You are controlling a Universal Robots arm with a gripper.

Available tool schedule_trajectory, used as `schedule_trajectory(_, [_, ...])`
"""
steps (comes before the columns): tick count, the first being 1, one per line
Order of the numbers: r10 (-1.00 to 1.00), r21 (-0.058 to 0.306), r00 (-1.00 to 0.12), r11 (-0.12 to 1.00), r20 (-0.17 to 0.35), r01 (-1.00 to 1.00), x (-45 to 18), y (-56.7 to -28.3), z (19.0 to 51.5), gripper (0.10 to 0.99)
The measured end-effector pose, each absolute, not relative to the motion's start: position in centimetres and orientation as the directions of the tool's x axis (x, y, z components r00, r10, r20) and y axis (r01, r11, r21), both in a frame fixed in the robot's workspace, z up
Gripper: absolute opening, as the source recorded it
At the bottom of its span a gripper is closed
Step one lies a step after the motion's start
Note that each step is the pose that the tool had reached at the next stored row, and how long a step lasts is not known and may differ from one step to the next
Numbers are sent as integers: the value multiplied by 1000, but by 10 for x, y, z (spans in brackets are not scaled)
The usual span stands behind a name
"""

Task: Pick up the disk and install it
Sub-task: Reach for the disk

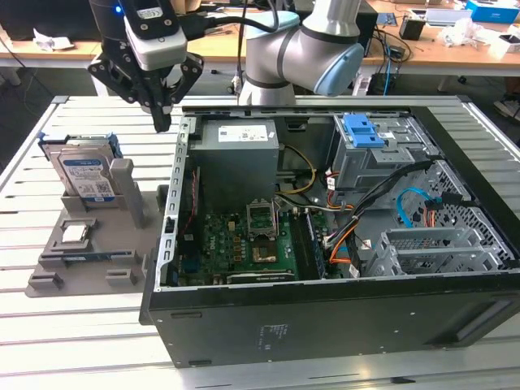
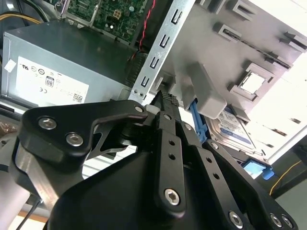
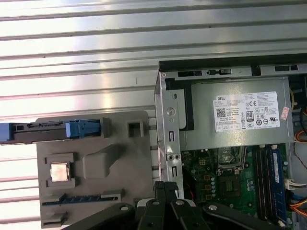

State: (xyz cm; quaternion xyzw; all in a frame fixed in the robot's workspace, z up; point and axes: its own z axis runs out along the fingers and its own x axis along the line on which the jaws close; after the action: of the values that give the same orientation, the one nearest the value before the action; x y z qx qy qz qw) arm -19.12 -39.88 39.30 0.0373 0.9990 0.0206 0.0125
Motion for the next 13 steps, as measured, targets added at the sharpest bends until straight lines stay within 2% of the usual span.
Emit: schedule_trajectory(13, [75,42,-997,996,-24,74,-201,-399,393,106])
